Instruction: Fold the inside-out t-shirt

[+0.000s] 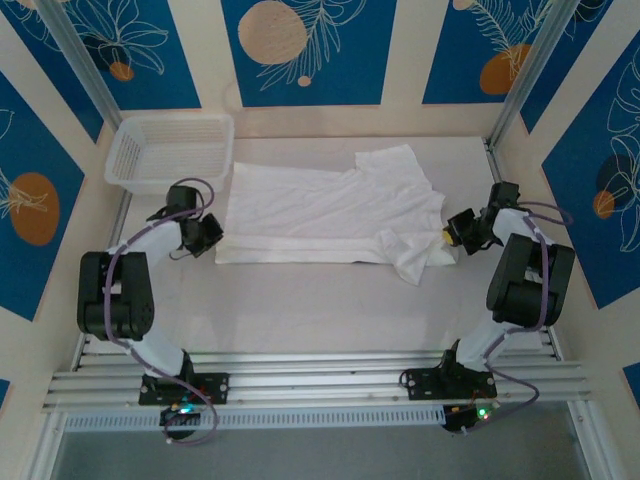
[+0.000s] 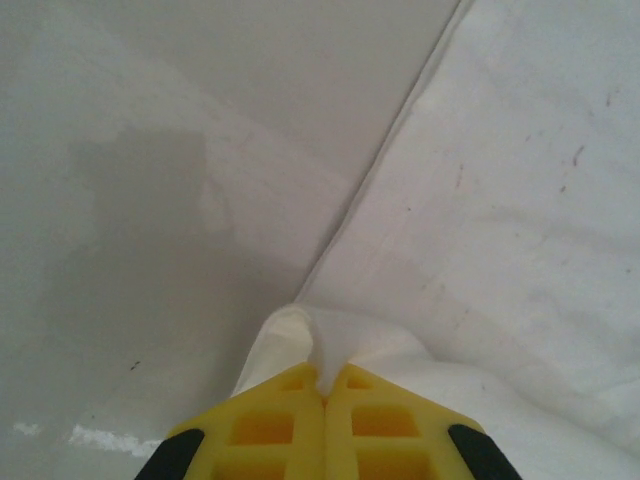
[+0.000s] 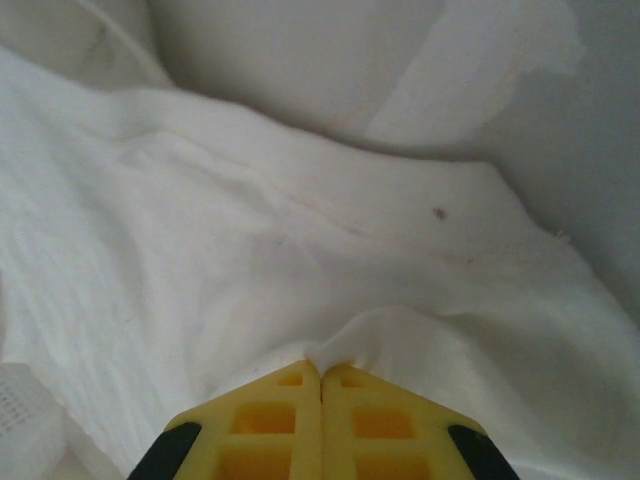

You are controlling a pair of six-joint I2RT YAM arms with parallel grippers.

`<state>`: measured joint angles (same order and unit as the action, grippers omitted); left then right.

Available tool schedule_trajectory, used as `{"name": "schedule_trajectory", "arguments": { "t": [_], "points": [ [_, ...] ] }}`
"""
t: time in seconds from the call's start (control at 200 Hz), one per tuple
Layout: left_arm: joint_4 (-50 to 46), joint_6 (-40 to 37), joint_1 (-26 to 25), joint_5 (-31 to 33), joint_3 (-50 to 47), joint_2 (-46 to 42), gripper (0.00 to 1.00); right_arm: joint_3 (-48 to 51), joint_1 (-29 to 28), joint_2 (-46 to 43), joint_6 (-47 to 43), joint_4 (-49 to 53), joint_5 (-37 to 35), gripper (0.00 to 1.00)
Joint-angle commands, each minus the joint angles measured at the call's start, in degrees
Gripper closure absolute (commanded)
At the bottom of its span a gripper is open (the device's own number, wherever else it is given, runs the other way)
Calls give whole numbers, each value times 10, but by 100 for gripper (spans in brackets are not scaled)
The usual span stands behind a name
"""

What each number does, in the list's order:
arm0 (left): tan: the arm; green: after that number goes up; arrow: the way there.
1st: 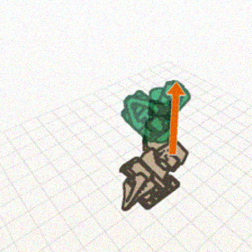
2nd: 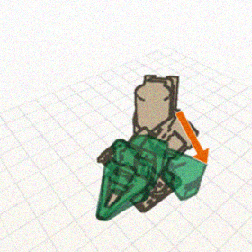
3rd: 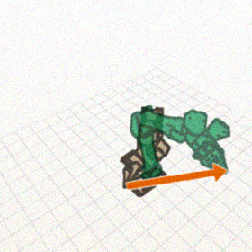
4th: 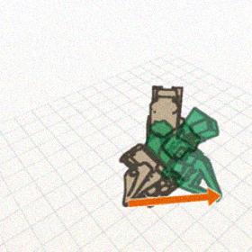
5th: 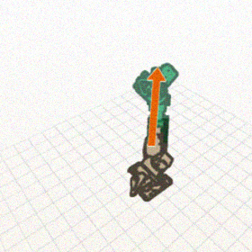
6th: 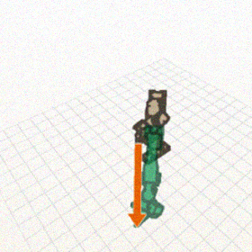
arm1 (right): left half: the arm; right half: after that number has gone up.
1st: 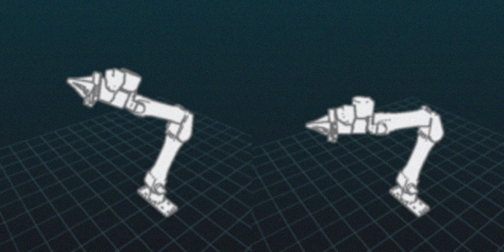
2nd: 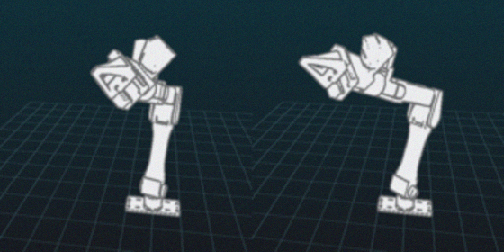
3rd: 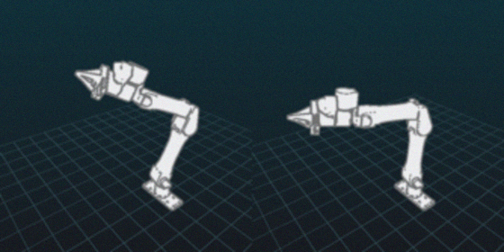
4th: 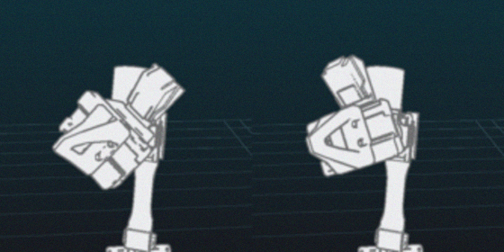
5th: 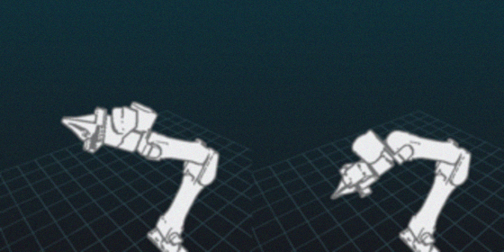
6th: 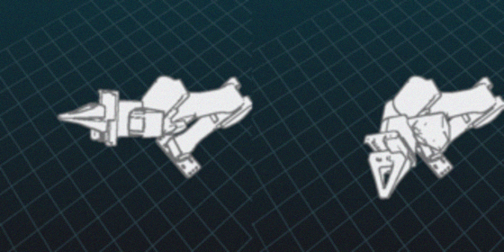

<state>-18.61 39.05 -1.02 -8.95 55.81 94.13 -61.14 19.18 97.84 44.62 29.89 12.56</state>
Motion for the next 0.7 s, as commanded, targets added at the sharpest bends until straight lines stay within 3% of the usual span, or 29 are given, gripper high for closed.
{"name": "schedule_trajectory", "arguments": {
  "t": [0.0, 0.17, 0.33, 0.41, 0.53, 0.695],
  "points": [
    [30, 9, -8, 6, 10, 21, 82, -34, -7, 16, -23, 2, -3, 73],
    [23, -8, -12, 30, 16, -8, 62, -69, -9, -12, -29, 44, -37, 44],
    [8, -27, -12, 62, 17, -56, 49, -79, -4, -43, -30, 46, -39, 36],
    [4, -38, -12, 63, 18, -73, 44, -80, -3, -47, -34, 45, -31, 16],
    [-1, -56, -13, 50, 18, -102, 38, -84, -3, -52, -49, 47, 21, 14],
    [-34, -106, -48, 23, 21, -184, 33, -10, -45, -163, -38, 55, -13, 16]
  ]
}}
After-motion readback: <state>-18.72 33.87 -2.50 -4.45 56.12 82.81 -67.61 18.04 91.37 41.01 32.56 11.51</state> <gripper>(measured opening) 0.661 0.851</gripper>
